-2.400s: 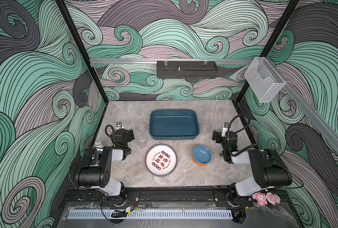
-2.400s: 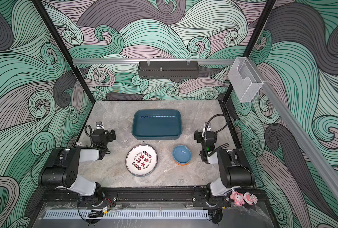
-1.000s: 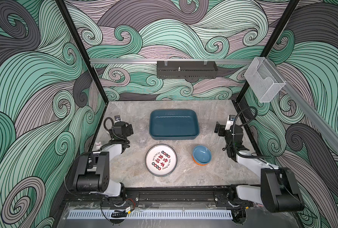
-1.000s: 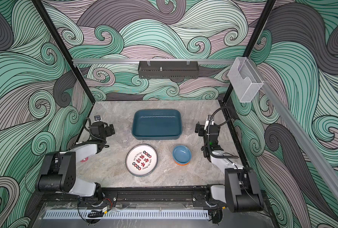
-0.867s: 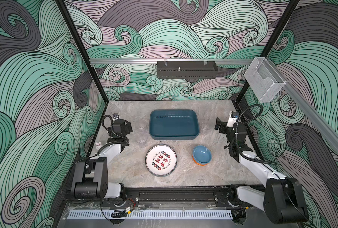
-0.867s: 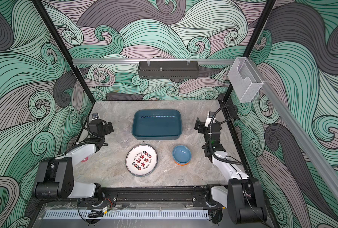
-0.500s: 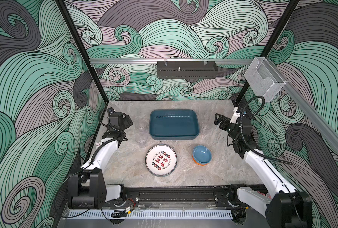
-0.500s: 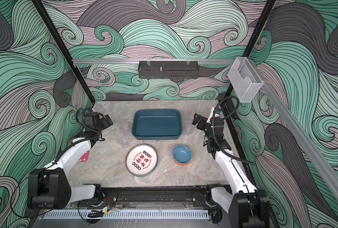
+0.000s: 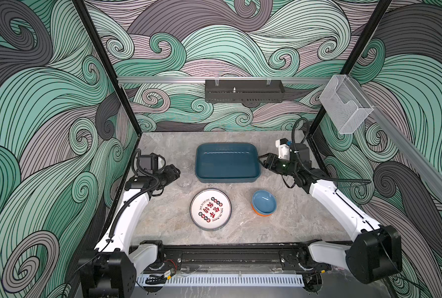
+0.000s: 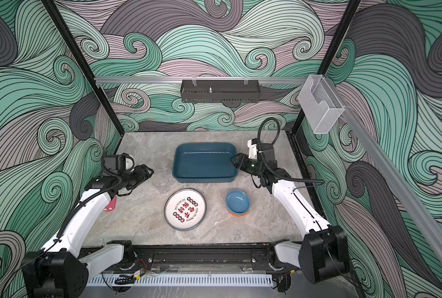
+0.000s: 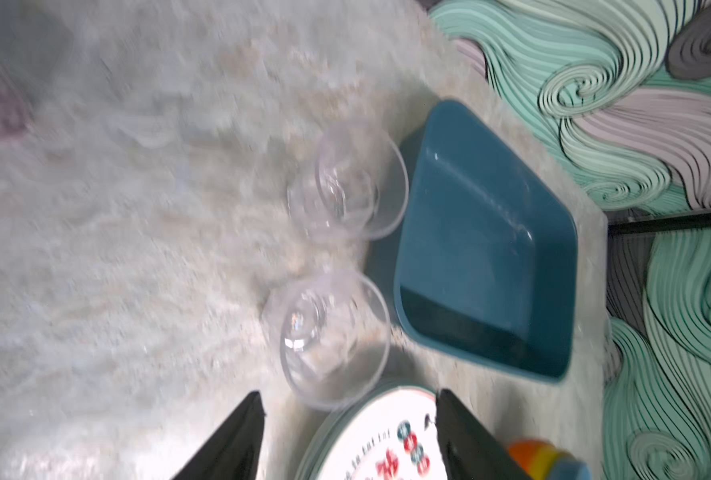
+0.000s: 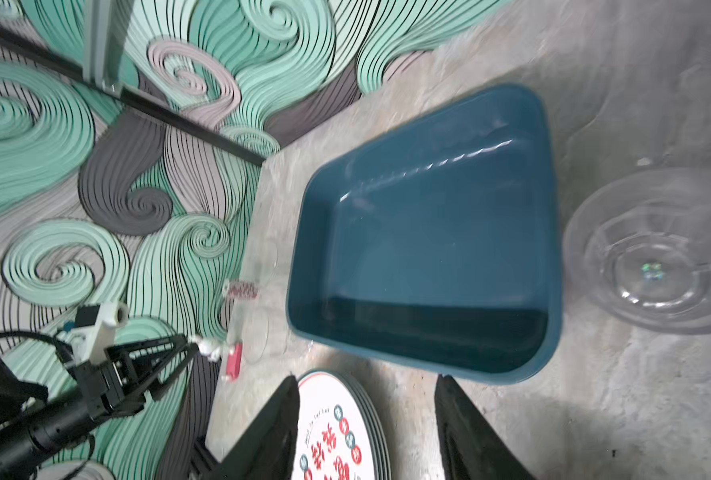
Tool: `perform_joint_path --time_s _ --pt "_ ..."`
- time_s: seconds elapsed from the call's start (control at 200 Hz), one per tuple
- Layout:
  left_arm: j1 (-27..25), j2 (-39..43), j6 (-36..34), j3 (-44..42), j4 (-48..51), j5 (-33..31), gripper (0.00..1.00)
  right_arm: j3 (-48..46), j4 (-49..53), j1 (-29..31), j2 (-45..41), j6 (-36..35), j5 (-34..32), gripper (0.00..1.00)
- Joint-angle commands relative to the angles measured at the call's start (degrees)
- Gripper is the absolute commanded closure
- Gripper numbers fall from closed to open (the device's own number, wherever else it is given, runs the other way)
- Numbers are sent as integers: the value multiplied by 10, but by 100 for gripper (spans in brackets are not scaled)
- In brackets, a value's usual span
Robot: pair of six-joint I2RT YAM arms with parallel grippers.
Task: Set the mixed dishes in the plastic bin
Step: 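Move both grippers toward the stack of white plates, then grip the plate stack rim with the right gripper while left holds the near rim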
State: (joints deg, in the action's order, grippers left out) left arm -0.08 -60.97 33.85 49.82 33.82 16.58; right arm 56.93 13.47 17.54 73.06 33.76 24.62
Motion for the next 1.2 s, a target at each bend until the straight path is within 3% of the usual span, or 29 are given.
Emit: perform_joint_path --time_s 0.0,0.225,0.465,0.695,1.196 --pt "1 41 32 -36 95 85 33 39 119 48 27 -55 -2 48" --pt "-3 103 84 -135 90 137 34 86 201 143 81 -80 -56 50" --pt "-33 99 128 -201 43 153 32 101 209 227 136 -83 -117 49" --pt "-69 42 155 -232 -45 172 31 116 218 263 191 -84 -128 47" --pt "-127 -58 147 -218 -89 164 33 148 227 298 270 -86 -131 44"
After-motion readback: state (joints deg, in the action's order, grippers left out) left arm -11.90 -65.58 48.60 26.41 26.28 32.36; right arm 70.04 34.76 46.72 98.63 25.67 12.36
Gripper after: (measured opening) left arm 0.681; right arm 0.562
